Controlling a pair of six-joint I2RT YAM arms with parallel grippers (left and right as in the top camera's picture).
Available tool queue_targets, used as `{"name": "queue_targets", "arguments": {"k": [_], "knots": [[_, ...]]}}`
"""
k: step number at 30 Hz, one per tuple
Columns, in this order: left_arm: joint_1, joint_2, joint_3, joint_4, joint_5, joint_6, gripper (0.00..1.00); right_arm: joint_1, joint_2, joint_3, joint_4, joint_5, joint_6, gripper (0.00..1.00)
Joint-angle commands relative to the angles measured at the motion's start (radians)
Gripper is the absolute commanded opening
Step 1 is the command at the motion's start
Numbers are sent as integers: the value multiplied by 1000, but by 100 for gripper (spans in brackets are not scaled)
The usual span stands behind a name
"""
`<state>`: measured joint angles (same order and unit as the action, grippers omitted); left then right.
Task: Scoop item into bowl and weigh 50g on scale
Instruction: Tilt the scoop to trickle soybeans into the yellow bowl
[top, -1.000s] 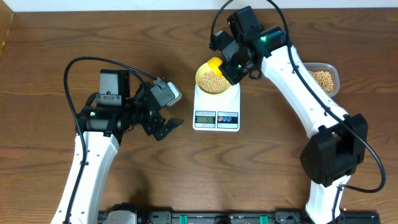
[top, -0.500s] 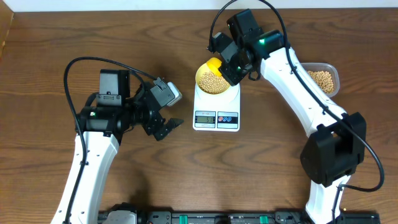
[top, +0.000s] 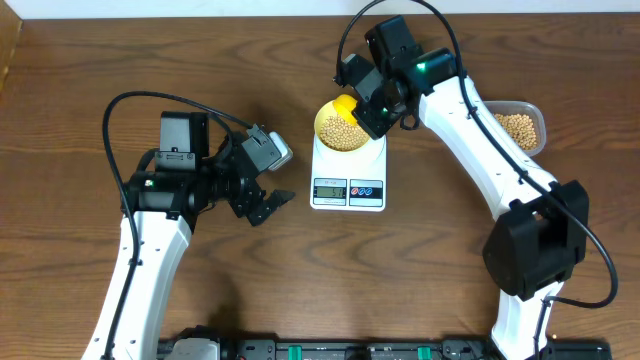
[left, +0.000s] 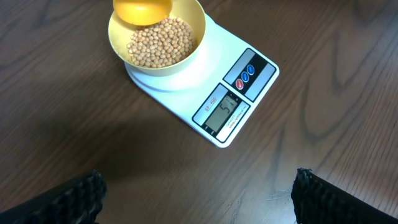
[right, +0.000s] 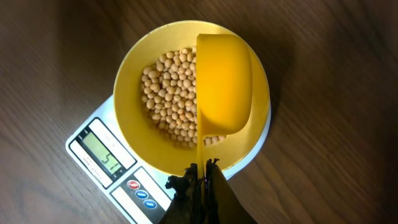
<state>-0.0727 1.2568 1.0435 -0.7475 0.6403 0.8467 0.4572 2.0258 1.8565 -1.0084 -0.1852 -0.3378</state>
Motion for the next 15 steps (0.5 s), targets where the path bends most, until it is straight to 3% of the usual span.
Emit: {"name": "queue_targets", "arguments": {"k": [1,15], "knots": [[5,7,0,0,-5,16,97,8,-9,-6,-2,3,-16,1],[5,7,0,0,-5,16,98,9,2,-8,-3,3,-15,1]]}}
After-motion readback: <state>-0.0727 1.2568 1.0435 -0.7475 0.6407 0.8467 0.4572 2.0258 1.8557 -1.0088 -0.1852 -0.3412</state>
